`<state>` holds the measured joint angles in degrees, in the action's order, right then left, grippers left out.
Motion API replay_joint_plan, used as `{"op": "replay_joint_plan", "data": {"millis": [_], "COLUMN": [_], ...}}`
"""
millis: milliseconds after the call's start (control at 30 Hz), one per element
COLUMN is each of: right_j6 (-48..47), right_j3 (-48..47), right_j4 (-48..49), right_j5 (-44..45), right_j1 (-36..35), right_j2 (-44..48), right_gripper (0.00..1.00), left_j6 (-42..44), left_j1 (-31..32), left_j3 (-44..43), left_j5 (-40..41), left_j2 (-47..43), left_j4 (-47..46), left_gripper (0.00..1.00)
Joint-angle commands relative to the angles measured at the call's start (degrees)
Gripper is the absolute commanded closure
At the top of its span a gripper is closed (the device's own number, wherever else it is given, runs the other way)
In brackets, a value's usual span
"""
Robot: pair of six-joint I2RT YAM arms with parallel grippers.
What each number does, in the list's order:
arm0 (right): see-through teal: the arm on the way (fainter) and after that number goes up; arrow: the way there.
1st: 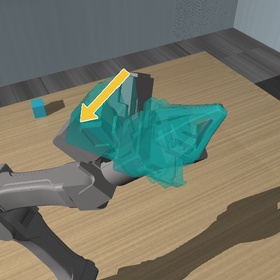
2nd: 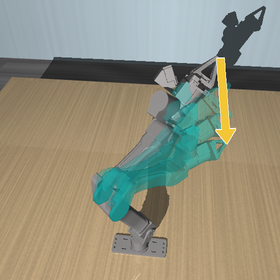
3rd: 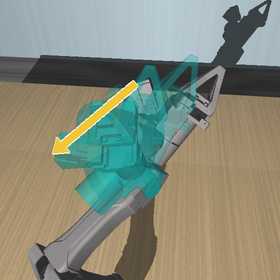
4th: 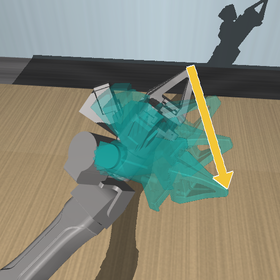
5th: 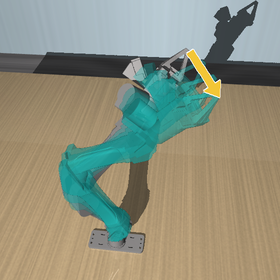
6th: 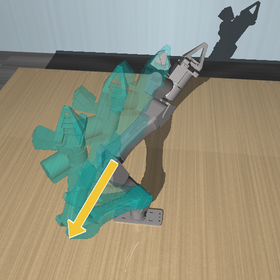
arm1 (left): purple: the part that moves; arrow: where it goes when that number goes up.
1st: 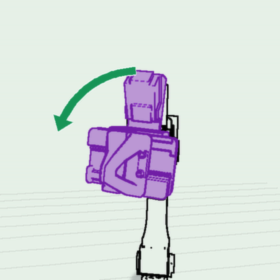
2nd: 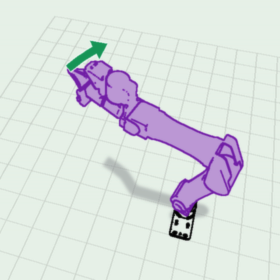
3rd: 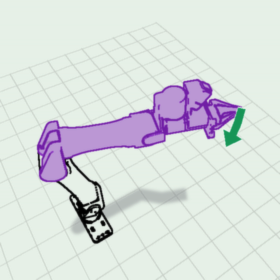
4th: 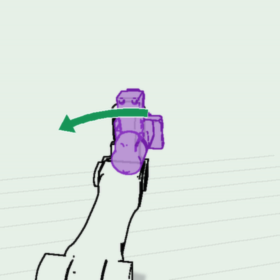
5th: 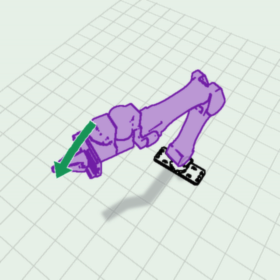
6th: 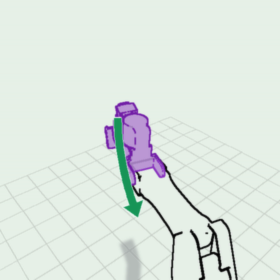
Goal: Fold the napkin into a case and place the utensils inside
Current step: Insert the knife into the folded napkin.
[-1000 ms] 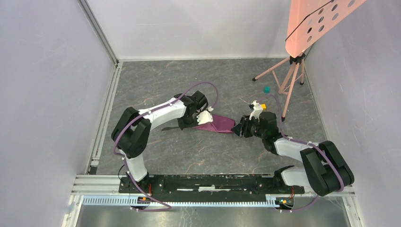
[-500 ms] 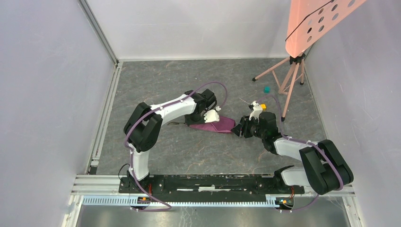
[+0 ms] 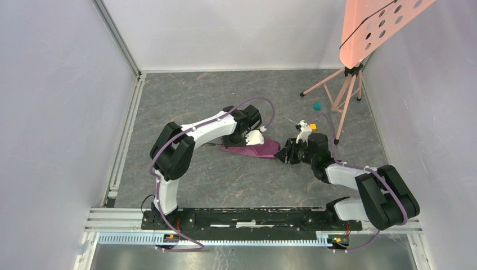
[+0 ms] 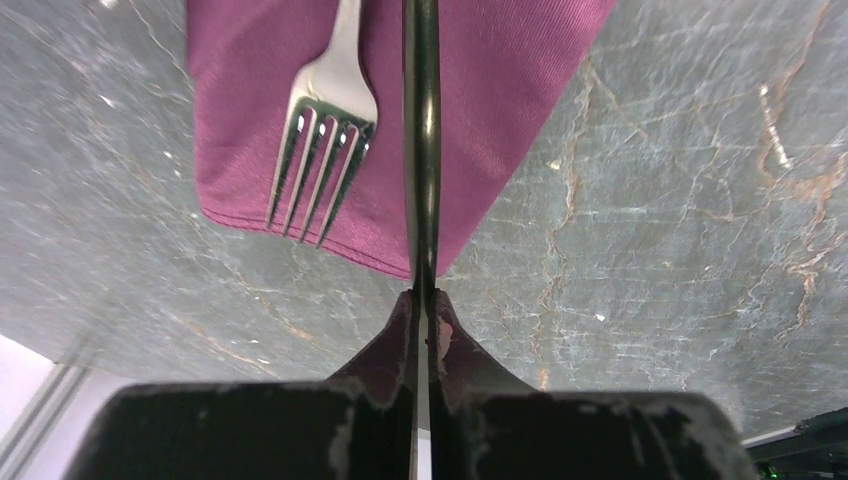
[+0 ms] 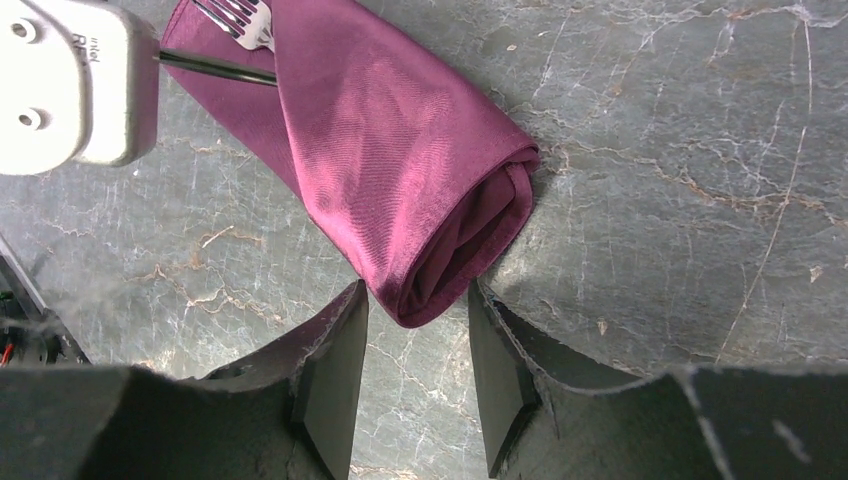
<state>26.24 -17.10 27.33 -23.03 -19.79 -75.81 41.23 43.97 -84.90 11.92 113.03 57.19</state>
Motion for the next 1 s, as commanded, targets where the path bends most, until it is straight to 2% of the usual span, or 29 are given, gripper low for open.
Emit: {"op": "replay_joint_plan", "data": {"millis": [0, 433, 967], "right_j6": [-0.39, -0.04, -0.02], "right_j3": [-0.29, -0.66, -0.82], "right_j4": [1.68, 2.1, 2.46], "right_j5": [0.93, 0.04, -0.17], "right_j1": [-0.24, -0.25, -0.33], "right_j2": [-0.19, -2.44, -2.32], "right_gripper": [0.53, 0.66, 0.67], "left_j6": [3.92, 5.41, 7.69], "left_j1": [2.3, 5.61, 8.5], "left_j3": [-4.74, -8.58, -12.59], "left_j5": [-0.64, -2.76, -5.68], "left_j2": [1.17, 4.43, 8.32], "left_j4": [0.39, 0.9, 0.47], "left_gripper": [0.98, 0.98, 0.98]}}
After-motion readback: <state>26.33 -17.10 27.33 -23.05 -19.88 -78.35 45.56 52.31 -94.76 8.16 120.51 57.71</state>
